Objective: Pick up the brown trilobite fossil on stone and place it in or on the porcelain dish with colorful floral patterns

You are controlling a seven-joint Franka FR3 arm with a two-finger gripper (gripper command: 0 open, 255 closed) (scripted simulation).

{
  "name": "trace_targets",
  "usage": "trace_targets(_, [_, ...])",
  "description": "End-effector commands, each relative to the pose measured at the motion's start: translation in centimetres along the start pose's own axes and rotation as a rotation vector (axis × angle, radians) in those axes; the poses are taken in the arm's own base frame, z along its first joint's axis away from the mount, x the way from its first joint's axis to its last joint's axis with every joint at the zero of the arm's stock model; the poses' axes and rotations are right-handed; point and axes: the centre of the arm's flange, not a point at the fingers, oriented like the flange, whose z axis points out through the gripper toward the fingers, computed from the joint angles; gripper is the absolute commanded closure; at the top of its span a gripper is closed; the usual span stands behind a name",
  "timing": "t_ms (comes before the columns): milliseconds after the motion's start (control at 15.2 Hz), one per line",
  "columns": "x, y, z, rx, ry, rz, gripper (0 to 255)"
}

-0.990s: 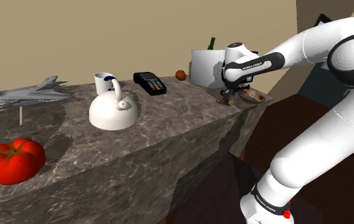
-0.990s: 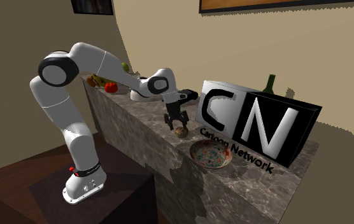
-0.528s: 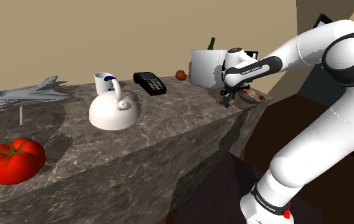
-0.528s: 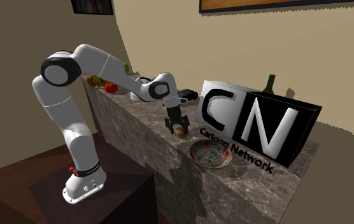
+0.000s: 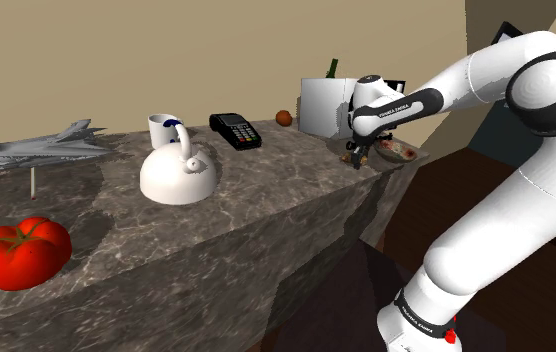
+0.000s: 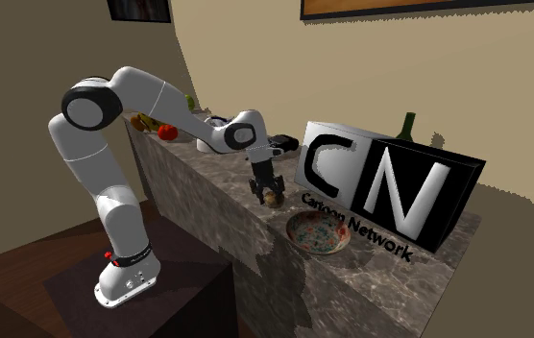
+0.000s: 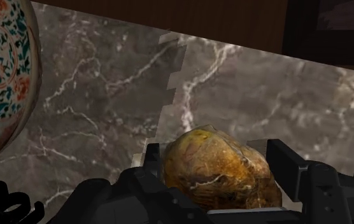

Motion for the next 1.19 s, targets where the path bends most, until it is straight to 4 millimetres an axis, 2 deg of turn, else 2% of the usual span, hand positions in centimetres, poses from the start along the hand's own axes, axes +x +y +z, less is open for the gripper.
trace_targets(0, [0.0,0.0,0.0,0.001,-0.001,-0.001,255])
trace_targets(330, [0.0,0.0,0.0,0.001,-0.001,-0.001,255])
trace_targets(1122, [-0.9,2.2,-5.8,0.001,-0.001,-0.001,255])
